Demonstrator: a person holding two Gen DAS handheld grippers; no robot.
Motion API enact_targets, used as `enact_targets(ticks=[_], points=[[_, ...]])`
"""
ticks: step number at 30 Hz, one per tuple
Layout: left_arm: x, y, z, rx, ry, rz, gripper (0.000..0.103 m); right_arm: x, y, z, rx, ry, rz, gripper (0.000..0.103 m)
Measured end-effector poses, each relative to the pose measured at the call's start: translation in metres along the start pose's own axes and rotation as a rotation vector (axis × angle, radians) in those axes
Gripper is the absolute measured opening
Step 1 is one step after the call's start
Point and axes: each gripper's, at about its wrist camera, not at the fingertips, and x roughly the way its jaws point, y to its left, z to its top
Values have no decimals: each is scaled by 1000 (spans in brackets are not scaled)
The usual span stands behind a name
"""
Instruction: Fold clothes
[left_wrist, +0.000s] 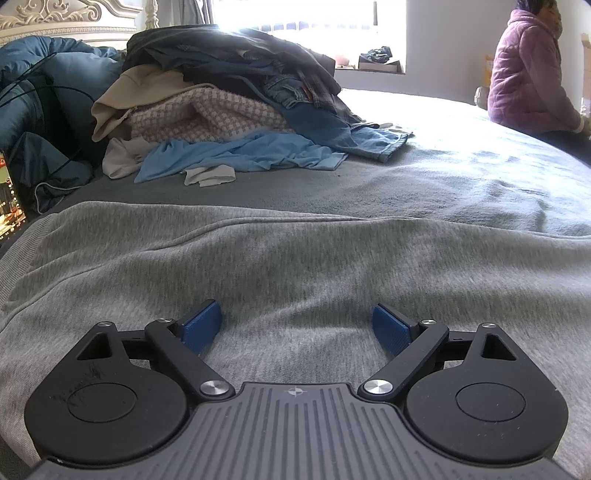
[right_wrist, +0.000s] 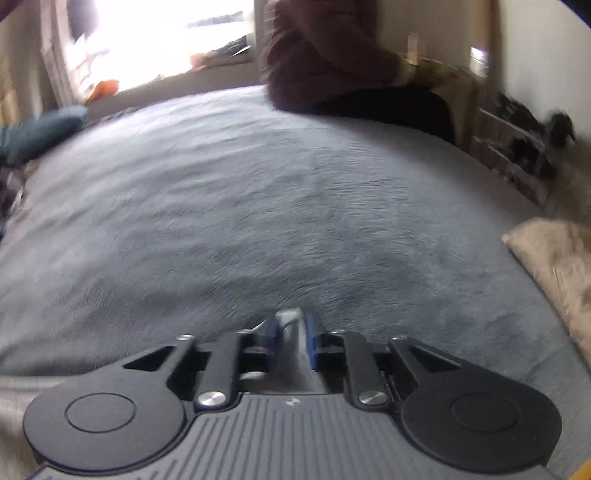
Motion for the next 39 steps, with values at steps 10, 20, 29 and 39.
enact_targets(ticks=[10, 20, 29, 39], points=[[0, 1, 0, -3, -5, 0, 91, -90, -33, 18, 201, -38, 157, 47], [-1, 2, -2, -4, -13, -4, 91, -84, 61, 12, 44, 185, 274, 57], [-1, 3, -3, -9, -28, -14, 91, -80, 169, -20, -793, 163, 379, 57], [-1, 2, -5, -13, -40, -14, 91, -49, 187, -59, -1015, 238, 257, 41]])
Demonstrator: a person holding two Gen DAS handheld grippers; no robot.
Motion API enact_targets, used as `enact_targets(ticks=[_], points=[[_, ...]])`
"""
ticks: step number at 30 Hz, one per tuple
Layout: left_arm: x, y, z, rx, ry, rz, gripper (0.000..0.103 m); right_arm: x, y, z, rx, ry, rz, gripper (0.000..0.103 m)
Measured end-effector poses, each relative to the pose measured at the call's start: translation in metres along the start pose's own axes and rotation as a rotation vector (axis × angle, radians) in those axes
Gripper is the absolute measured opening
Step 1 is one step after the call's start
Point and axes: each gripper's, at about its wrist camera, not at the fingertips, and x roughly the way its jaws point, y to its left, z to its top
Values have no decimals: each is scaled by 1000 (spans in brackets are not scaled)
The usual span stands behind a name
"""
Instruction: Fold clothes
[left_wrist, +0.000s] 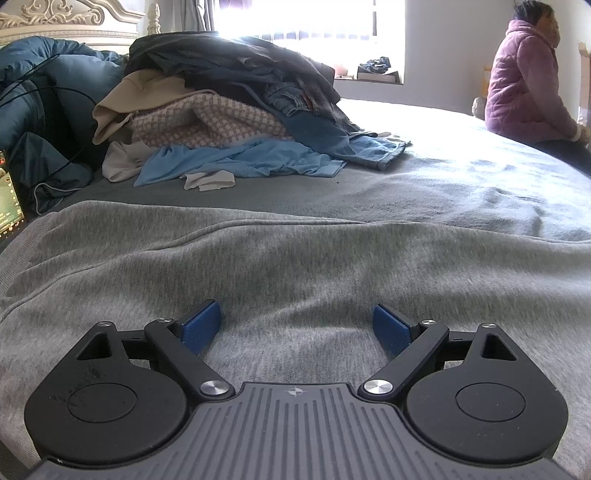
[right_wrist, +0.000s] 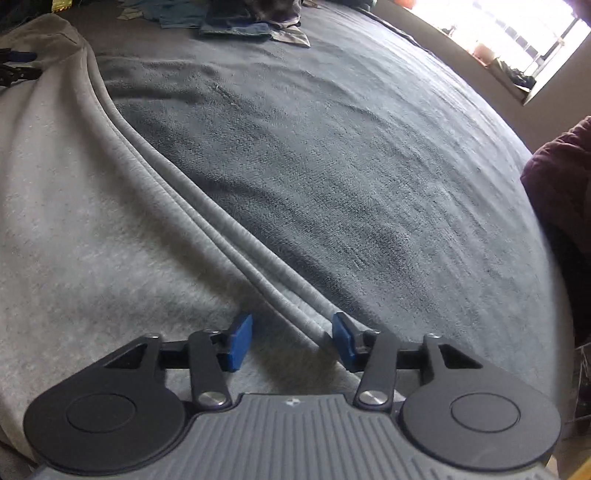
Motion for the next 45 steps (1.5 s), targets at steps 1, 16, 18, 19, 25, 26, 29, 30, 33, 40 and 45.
enact_targets(ticks=[1, 16, 18, 19, 25, 26, 29, 30, 33, 40, 45], points=[[0, 0, 0, -1, -1, 0, 91, 0, 6, -1, -19, -1, -28, 36], [-1, 1, 0, -15, -6, 1, 91, -16, 57, 5, -241, -50, -480, 3], [-1, 1, 1, -22, -5, 4, 91, -12, 54, 6, -226, -54, -491, 3], [-1, 1, 1, -23, -5, 6, 91, -7, 52, 6, -219, -51, -486, 3], [-1, 1, 0, -22, -7, 5, 92, 30, 33, -2, -101, -34, -403, 6], [-1, 1, 0, -21, -6, 4, 92, 28, 22, -5, -44, -49, -395, 6], [-1, 1, 0, -16, -5, 4, 92, 16, -17, -16, 163, -87, -382, 15], [-1, 1, 0, -16, -5, 4, 92, 8, -36, -25, 248, -98, -393, 15], [0, 1, 0, -13, -4, 7, 92, -28, -81, -64, 519, -153, -396, 19], [0, 1, 1, -12, 0, 7, 92, -76, -145, -157, 1070, -325, -194, 51], [1, 0, 1, -8, 4, 11, 93, -44, -160, -167, 1194, -290, -84, 60]])
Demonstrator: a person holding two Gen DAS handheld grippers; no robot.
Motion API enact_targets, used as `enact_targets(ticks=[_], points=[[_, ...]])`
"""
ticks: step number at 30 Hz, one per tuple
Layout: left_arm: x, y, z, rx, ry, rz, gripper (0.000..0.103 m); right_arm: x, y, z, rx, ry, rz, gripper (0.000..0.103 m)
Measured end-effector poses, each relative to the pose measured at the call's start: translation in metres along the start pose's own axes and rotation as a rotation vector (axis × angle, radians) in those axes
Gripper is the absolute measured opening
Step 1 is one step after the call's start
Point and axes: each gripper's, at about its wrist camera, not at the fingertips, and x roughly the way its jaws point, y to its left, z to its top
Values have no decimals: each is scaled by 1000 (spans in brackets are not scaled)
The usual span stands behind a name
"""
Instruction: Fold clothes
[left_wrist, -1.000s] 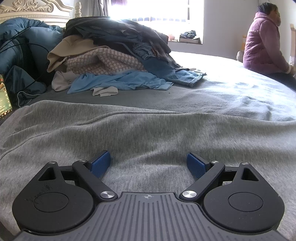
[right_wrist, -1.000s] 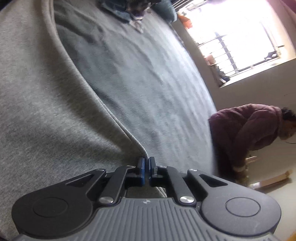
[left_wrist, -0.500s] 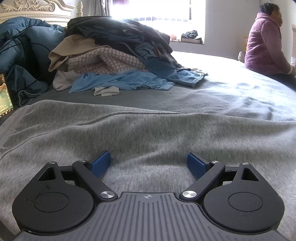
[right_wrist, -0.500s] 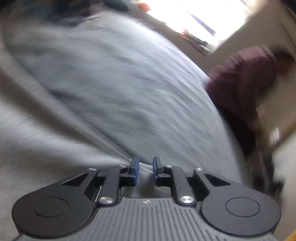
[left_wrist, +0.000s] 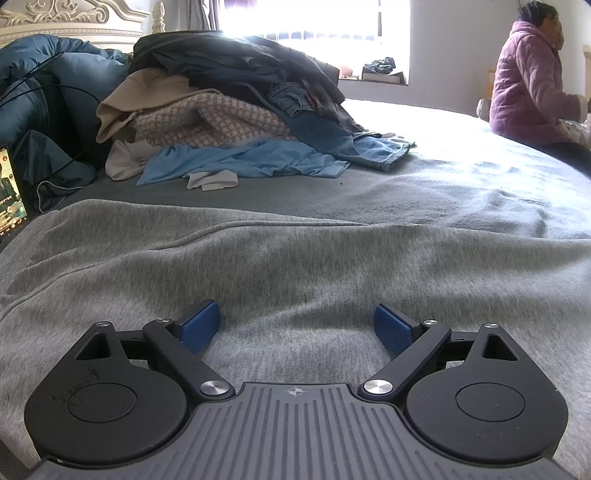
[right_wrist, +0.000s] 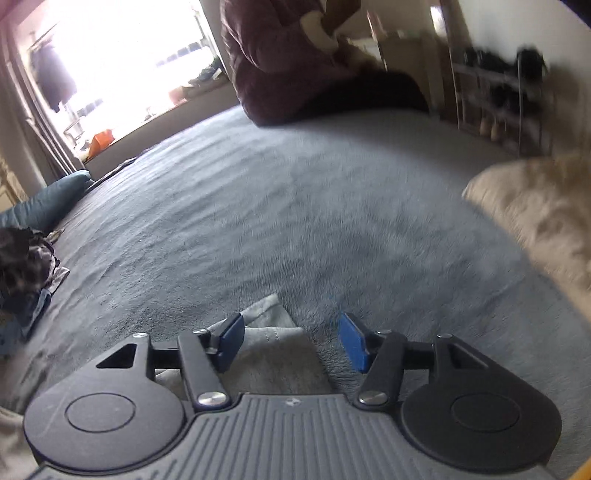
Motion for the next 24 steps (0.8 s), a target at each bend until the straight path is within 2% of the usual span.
enact_targets(ticks=[2, 3, 6, 9, 11, 15, 21, 23, 24], points=[[0, 0, 0, 1, 1, 2, 93, 9, -1, -2, 21, 39, 44, 55], [0, -1, 0, 2, 1, 3, 93, 10, 2, -4, 7, 53, 50, 40], [0, -1, 0, 5, 0, 6, 93, -3, 24, -20, -158, 10, 34, 18], [0, -1, 0, 5, -2, 6, 93, -33, 37, -43, -304, -67, 65, 14], [1, -1, -1, 5, -4, 7, 93, -47, 43, -52, -380, -123, 50, 14], [1, -1, -1, 6, -4, 10, 94, -45, 44, -37, -367, -196, 27, 11], [0, -2, -1, 7, -5, 13, 94, 6, 36, -18, -321, -179, 28, 11], [0, -2, 0, 7, -4, 14, 94, 25, 31, -18, -302, -147, 11, 16], [0, -3, 0, 8, -4, 15, 94, 32, 27, -18, -284, -127, -7, 22]])
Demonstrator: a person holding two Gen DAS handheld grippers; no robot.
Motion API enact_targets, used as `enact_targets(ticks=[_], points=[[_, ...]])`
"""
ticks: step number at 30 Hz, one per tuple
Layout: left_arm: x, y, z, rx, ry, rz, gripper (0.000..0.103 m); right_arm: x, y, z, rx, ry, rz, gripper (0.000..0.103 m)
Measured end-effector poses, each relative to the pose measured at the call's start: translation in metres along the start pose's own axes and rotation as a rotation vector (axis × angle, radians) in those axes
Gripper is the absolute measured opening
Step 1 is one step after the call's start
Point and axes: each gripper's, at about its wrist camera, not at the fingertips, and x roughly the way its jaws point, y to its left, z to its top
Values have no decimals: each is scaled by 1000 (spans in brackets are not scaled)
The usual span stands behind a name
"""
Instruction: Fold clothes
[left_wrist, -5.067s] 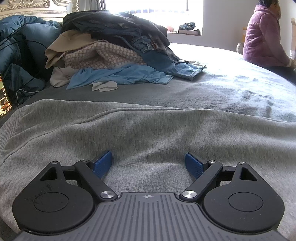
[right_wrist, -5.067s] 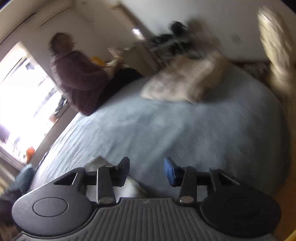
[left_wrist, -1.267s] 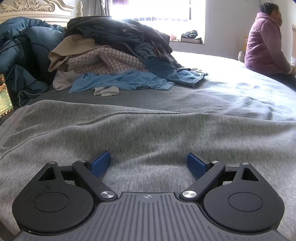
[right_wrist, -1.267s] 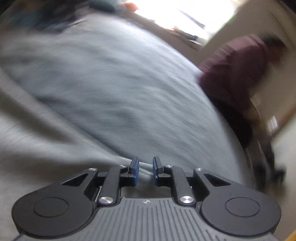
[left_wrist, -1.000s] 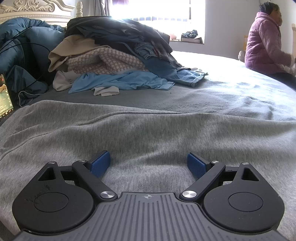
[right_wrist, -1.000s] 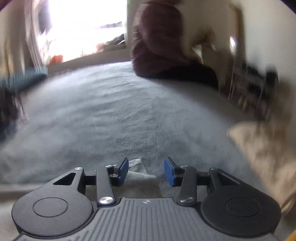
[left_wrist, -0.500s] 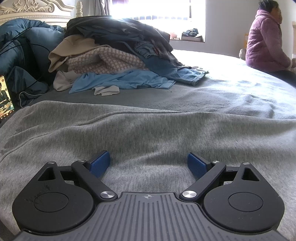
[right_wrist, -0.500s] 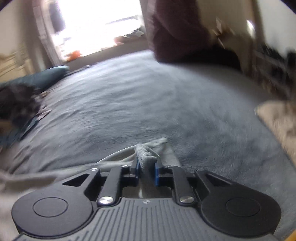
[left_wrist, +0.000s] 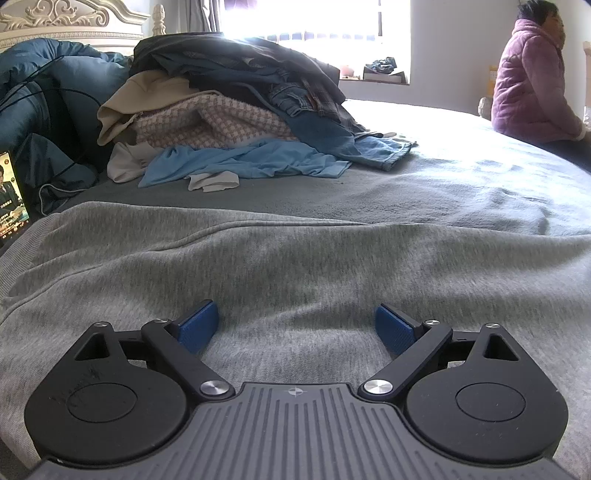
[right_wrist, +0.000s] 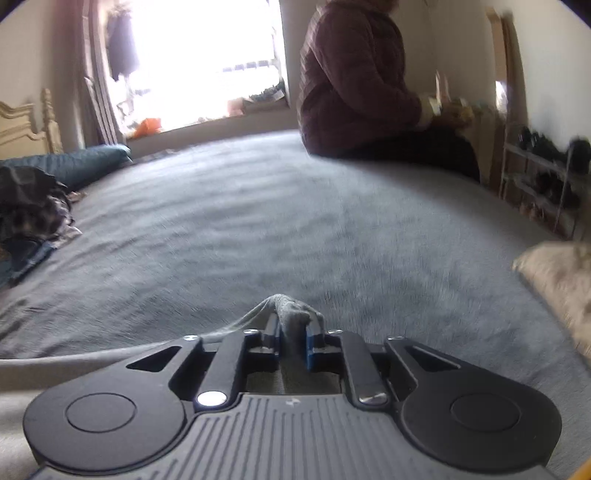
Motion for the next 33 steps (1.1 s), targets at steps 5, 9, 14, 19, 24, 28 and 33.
enact_targets(ticks=[5, 9, 14, 19, 24, 28, 33], points=[[0, 0, 1, 2, 2, 1, 94, -12, -60, 1, 313, -19, -104, 43], [0, 0, 1, 2, 2, 2, 94, -64, -88, 5, 404, -73, -120, 43], [1, 0, 2, 4, 8, 3, 94, -141, -77, -20, 449, -62, -53, 64], [-10, -6, 12, 9, 16, 65, 94, -191, -84, -88, 707, 10, 40, 67], [-64, -24, 24, 41, -84, 30, 94, -185, -83, -132, 837, 85, 140, 68], [-103, -63, 38, 90, -136, -126, 96, -165, -80, -135, 862, 106, 151, 61], [-118, -130, 36, 174, -104, -354, 96, -173, -74, -126, 849, -34, 179, 12]])
